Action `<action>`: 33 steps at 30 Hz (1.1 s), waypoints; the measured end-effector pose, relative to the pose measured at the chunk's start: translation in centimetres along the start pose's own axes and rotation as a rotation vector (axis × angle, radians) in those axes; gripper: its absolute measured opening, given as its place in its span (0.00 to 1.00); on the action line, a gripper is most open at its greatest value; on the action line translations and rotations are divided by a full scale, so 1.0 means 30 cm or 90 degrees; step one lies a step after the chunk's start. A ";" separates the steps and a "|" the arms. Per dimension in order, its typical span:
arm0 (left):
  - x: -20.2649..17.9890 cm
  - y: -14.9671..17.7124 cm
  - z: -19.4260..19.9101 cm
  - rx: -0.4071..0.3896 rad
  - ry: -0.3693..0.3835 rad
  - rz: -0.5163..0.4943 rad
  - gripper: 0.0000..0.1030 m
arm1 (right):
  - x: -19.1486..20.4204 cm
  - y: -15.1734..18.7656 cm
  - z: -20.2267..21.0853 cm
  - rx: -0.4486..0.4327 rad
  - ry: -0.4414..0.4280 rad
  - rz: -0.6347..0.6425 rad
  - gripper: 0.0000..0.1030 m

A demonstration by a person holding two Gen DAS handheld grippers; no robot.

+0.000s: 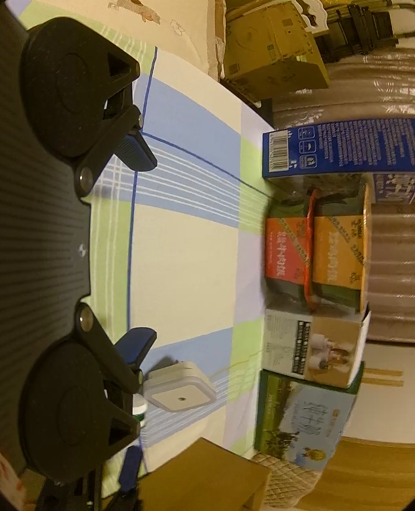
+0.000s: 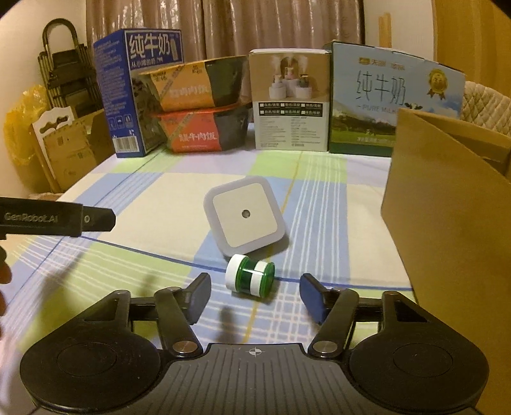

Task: Organize rigid objects
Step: 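Close the right gripper on the green-and-white spool, then hold the spool in the right gripper while the left gripper grasps the white night-light plug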

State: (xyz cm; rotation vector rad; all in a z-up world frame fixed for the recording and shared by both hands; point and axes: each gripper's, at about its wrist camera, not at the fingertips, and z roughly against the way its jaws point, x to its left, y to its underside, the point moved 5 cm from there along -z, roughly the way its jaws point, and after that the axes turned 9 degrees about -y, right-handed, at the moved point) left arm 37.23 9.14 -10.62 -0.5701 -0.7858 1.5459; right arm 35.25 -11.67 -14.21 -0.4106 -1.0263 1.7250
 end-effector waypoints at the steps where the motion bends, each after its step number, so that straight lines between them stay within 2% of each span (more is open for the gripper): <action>1: -0.002 0.004 -0.004 0.007 -0.002 -0.010 0.99 | 0.003 -0.002 -0.014 0.001 -0.001 0.002 0.55; 8: -0.004 0.017 -0.009 0.022 0.006 -0.031 0.99 | 0.011 -0.003 -0.077 0.008 0.013 0.011 0.47; 13: -0.020 0.018 -0.012 0.024 0.010 -0.037 0.99 | 0.002 0.002 -0.091 0.011 0.015 0.005 0.37; 14: -0.026 0.019 -0.013 0.026 0.012 -0.040 0.99 | 0.001 0.002 -0.090 0.012 0.015 0.006 0.31; 21: -0.092 0.023 -0.012 0.021 0.039 -0.089 0.99 | -0.034 -0.012 -0.030 0.007 0.021 -0.004 0.28; 27: -0.202 0.021 -0.004 -0.033 0.069 -0.170 0.98 | -0.098 -0.036 0.067 0.004 0.024 -0.030 0.28; 30: -0.271 0.012 0.002 -0.074 0.093 -0.226 0.89 | -0.118 -0.036 0.105 0.005 0.025 -0.035 0.28; 33: -0.332 0.017 -0.007 -0.106 0.105 -0.277 0.87 | -0.140 -0.048 0.116 0.002 0.028 -0.043 0.28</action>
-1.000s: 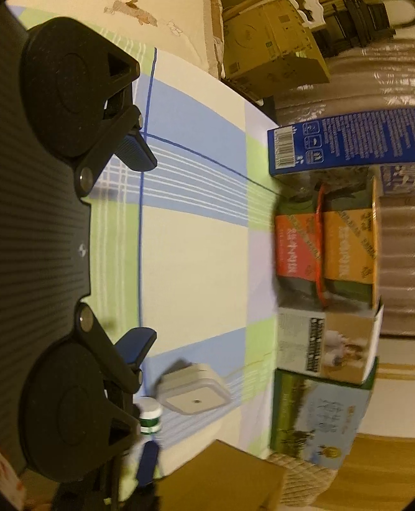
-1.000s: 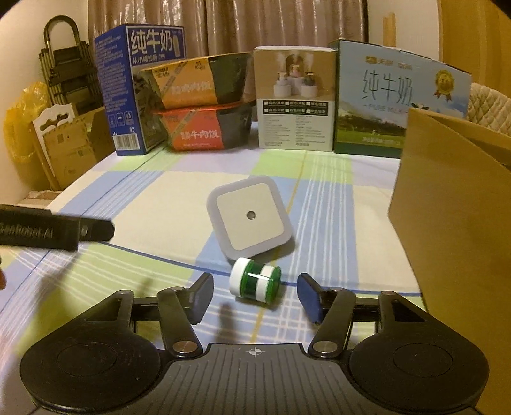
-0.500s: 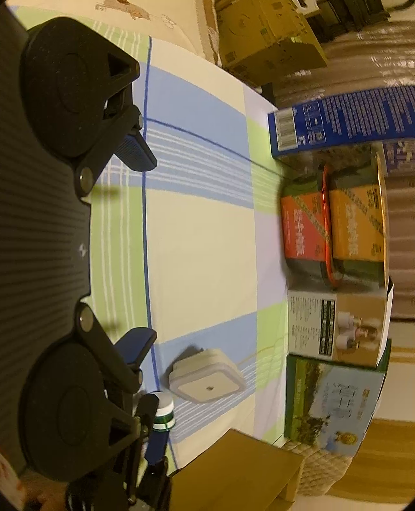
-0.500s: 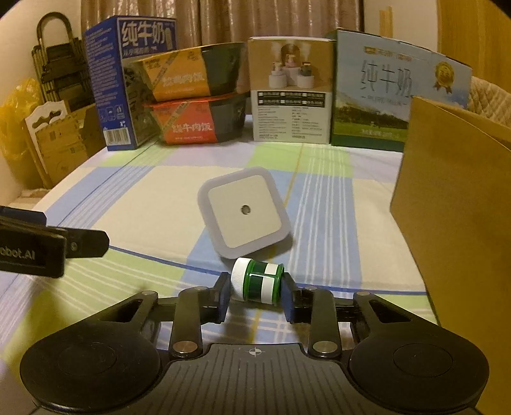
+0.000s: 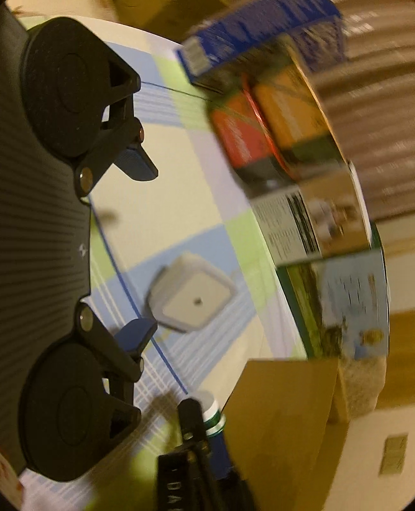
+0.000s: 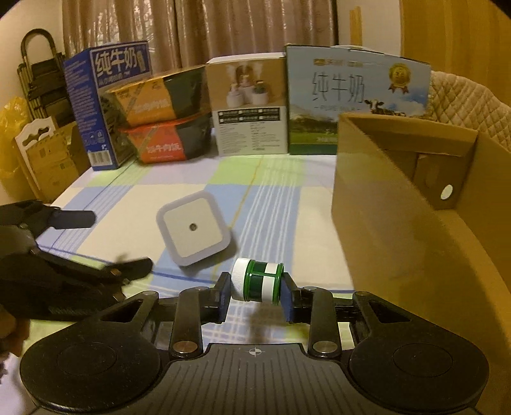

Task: Organize rigid objects
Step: 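Hold the spool in the right gripper while the left gripper grasps the white night-light plug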

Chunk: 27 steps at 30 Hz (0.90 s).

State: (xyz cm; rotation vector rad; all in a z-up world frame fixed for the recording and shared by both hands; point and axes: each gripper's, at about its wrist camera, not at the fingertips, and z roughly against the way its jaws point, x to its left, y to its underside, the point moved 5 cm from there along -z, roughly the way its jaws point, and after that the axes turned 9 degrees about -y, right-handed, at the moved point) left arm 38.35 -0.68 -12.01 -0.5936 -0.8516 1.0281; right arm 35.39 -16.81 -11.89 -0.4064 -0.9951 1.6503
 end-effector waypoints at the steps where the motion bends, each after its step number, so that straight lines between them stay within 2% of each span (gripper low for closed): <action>1: -0.016 -0.002 -0.008 -0.006 -0.002 -0.018 0.87 | -0.005 -0.006 0.000 -0.002 -0.001 -0.001 0.28; 5: -0.065 -0.007 -0.044 -0.025 -0.019 -0.084 0.79 | -0.021 -0.018 -0.013 -0.001 -0.003 -0.010 0.28; 10: -0.118 -0.018 -0.064 -0.050 -0.016 -0.142 0.79 | -0.041 -0.034 -0.021 -0.003 -0.005 -0.023 0.28; 14: -0.155 -0.018 -0.077 -0.063 -0.034 -0.187 0.78 | -0.046 -0.042 -0.024 -0.005 -0.009 -0.032 0.28; 21: -0.197 -0.018 -0.099 -0.079 -0.057 -0.256 0.61 | -0.051 -0.047 -0.023 -0.008 -0.008 -0.037 0.28; 25: -0.178 -0.017 -0.085 -0.061 -0.052 -0.240 0.60 | -0.051 -0.047 -0.022 -0.008 -0.012 -0.043 0.28; 27: -0.152 -0.022 -0.067 -0.042 -0.041 -0.203 0.60 | -0.050 -0.047 -0.016 -0.009 -0.014 -0.048 0.28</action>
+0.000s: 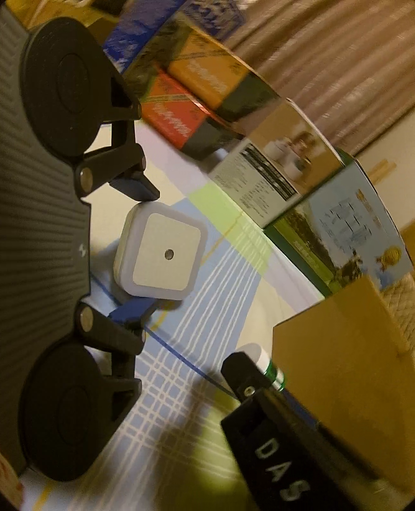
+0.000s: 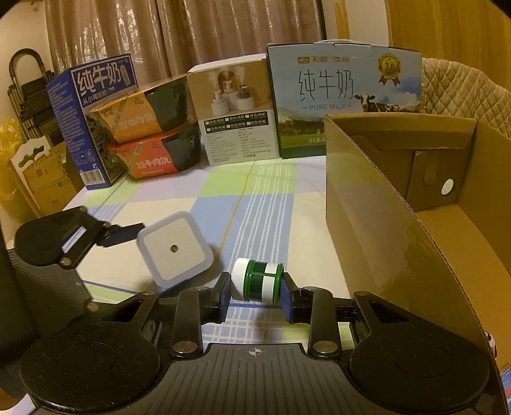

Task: Organize rigid objects
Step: 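Hold the spool in the right gripper while the left gripper grasps the white night-light plug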

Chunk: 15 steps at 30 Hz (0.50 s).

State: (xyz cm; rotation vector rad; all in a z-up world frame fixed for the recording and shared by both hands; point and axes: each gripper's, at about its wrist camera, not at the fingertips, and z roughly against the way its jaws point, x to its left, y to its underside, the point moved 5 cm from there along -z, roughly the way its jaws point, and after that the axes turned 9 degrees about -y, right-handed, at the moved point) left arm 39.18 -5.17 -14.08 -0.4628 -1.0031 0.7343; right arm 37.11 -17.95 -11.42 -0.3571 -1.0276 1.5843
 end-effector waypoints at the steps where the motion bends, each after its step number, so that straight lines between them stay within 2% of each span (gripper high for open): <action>1: 0.019 0.003 0.010 0.014 0.012 0.031 0.60 | 0.003 -0.001 0.005 -0.001 -0.002 0.000 0.28; 6: 0.112 0.050 0.105 0.096 0.092 0.236 0.59 | 0.021 0.014 0.039 0.002 -0.019 -0.007 0.28; 8: 0.128 0.088 0.159 0.120 0.106 0.294 0.59 | 0.035 0.028 0.062 0.004 -0.025 -0.005 0.28; 11: 0.107 0.138 0.243 0.139 0.113 0.318 0.59 | 0.057 0.067 0.110 0.012 -0.035 -0.005 0.28; 15: 0.082 0.163 0.324 0.123 0.104 0.311 0.59 | 0.071 0.126 0.176 0.024 -0.045 -0.021 0.28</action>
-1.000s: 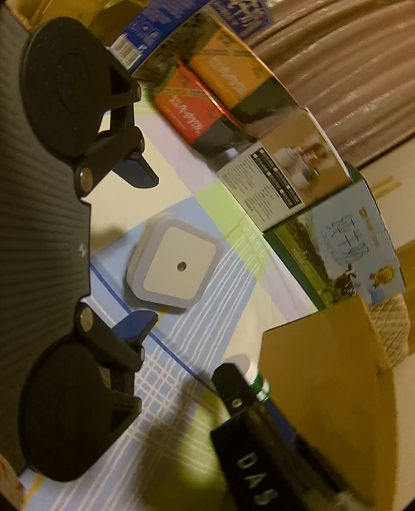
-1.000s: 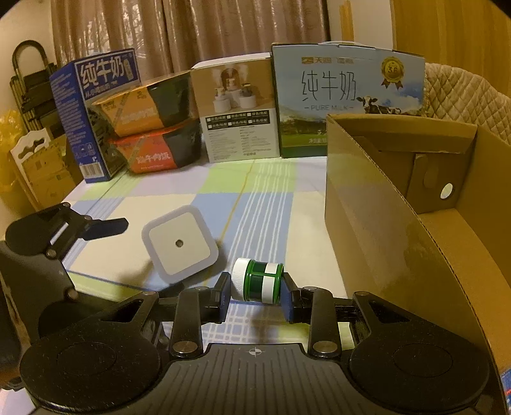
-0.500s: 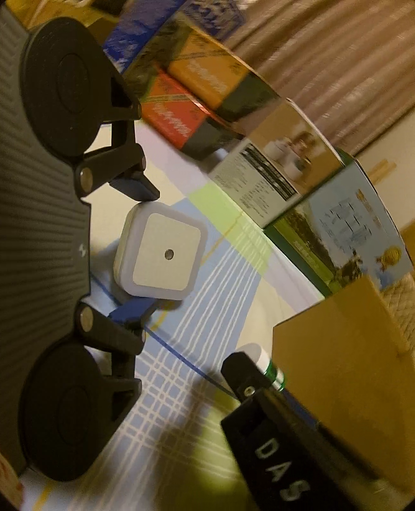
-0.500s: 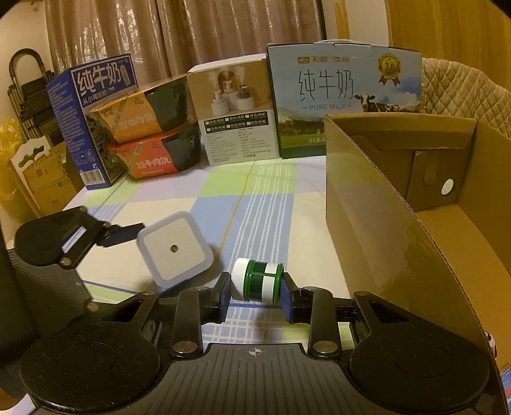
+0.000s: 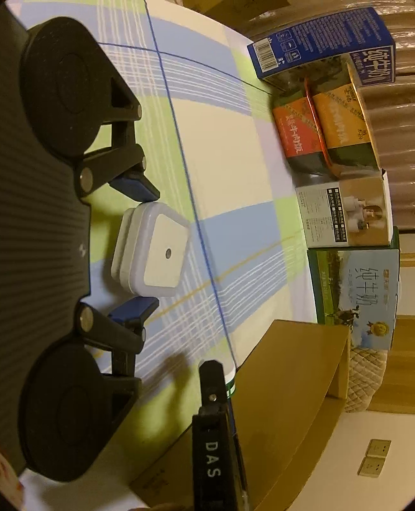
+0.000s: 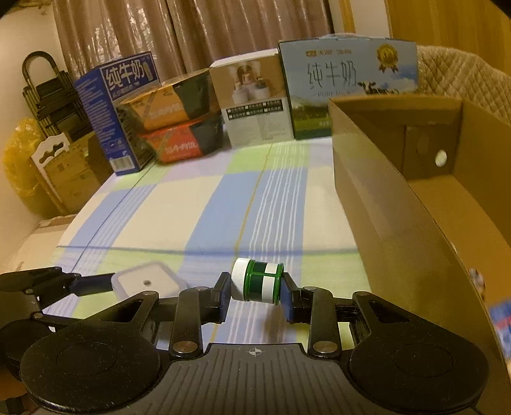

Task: Organize rigid objects
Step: 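Hold the spool in the right gripper while the left gripper grasps the white night-light plug, then lift the spool and white plug and carry both over the cardboard box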

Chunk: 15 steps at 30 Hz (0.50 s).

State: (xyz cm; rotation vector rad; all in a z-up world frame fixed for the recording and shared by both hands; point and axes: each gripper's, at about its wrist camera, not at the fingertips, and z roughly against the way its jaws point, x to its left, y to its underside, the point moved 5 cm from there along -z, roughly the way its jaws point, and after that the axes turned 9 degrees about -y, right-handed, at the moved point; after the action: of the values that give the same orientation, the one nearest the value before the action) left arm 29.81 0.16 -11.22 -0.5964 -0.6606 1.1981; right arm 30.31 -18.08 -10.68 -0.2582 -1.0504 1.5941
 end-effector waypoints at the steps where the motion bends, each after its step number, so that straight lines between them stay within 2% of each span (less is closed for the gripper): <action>1: 0.001 0.006 0.008 -0.004 0.004 -0.002 0.59 | 0.001 0.015 0.014 0.004 -0.002 -0.006 0.28; 7: -0.025 0.024 0.007 -0.025 -0.004 -0.053 0.61 | -0.008 0.056 0.043 0.015 0.003 -0.018 0.28; 13: -0.039 0.015 -0.017 -0.041 0.005 -0.070 0.70 | -0.025 0.059 0.024 0.023 0.003 -0.028 0.28; 15: -0.048 0.010 -0.023 -0.047 0.016 -0.083 0.78 | -0.031 0.061 0.017 0.027 0.003 -0.031 0.28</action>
State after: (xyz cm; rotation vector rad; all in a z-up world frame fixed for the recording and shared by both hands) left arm 29.80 -1.21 -12.13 -0.6203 -0.7136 1.0466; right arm 29.05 -19.04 -12.06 -0.2059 -1.0115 1.5699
